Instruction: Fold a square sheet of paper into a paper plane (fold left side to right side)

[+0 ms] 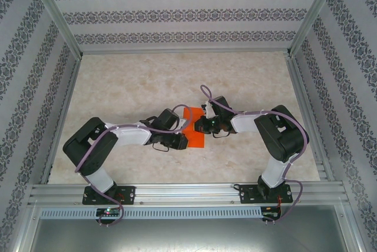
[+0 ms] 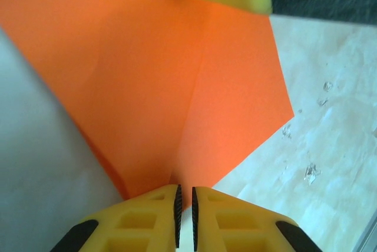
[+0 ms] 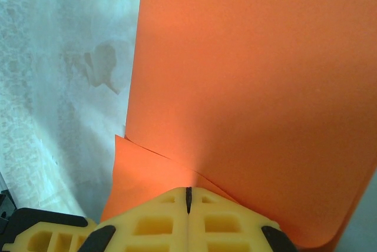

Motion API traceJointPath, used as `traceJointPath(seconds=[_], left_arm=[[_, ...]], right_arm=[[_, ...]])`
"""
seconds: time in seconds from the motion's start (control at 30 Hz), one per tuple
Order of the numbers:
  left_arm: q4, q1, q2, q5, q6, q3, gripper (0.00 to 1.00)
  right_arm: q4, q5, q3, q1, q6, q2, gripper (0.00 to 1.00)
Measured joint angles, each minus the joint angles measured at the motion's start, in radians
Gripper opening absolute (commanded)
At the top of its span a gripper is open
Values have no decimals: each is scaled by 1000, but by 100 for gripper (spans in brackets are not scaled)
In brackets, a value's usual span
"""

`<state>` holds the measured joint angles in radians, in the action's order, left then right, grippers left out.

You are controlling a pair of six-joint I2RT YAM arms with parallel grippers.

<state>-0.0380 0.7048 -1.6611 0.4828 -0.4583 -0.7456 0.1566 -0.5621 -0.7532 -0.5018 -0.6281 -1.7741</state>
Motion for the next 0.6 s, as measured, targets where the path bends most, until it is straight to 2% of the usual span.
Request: traceJointPath(seconds=[0.4,0.6], left_arm=[[-18,-49,159,14,-31,76,15],[19,-51,102,68,-42,40,16]], right_arm=[[-1,0,0,0,0,0,0],[-4,0,-1,0,0,1,0]])
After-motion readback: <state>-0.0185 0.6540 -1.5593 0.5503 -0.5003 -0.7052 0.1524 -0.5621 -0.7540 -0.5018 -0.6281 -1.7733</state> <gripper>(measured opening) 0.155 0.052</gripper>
